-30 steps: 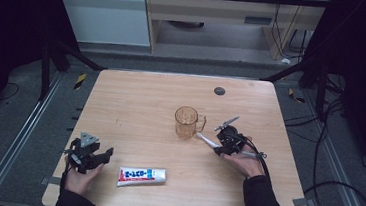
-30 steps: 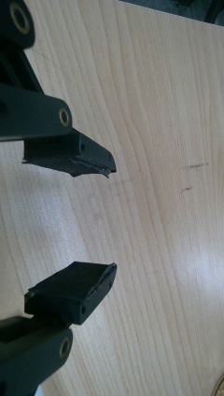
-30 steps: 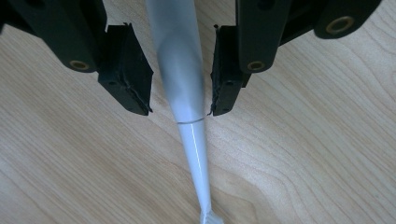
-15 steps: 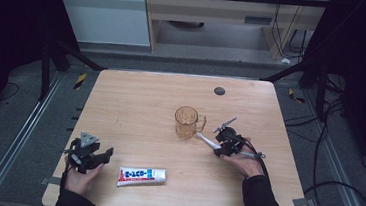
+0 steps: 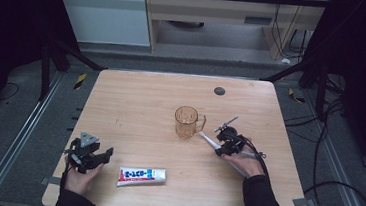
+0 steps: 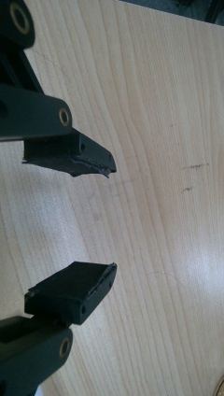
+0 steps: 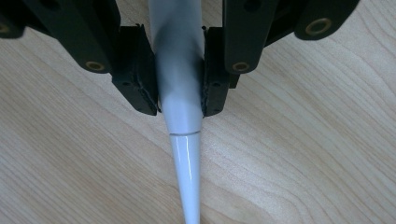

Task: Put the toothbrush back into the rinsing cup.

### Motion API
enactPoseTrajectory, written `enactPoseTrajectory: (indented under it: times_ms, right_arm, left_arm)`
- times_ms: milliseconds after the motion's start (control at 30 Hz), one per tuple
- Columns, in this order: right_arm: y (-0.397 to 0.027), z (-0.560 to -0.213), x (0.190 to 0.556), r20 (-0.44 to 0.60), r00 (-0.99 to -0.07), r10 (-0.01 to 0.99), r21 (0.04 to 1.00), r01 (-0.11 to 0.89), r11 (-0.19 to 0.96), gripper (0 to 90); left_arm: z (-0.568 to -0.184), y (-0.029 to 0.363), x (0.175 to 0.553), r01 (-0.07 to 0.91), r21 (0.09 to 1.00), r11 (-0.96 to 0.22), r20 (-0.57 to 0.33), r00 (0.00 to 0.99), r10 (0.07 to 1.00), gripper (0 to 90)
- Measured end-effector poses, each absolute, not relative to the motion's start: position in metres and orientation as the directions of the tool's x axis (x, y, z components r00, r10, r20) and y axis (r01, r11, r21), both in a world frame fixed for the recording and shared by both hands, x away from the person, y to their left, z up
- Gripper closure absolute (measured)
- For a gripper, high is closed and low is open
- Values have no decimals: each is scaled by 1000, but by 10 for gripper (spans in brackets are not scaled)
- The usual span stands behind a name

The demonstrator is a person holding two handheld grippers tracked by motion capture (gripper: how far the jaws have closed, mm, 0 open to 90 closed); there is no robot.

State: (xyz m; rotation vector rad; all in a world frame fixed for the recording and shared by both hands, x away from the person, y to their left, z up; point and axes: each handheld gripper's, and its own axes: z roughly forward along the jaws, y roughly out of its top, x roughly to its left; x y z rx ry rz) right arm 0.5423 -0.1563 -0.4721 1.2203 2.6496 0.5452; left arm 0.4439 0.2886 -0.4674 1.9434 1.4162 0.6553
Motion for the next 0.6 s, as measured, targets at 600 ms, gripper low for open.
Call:
enactPoseTrajectory:
  times_ms: [600]
  right_arm:
    - [-157,-454,526,6,-684,730,406,668,623,678]
  left_arm:
    - [-467,288,443,636,741,-215,23,296,955,432]
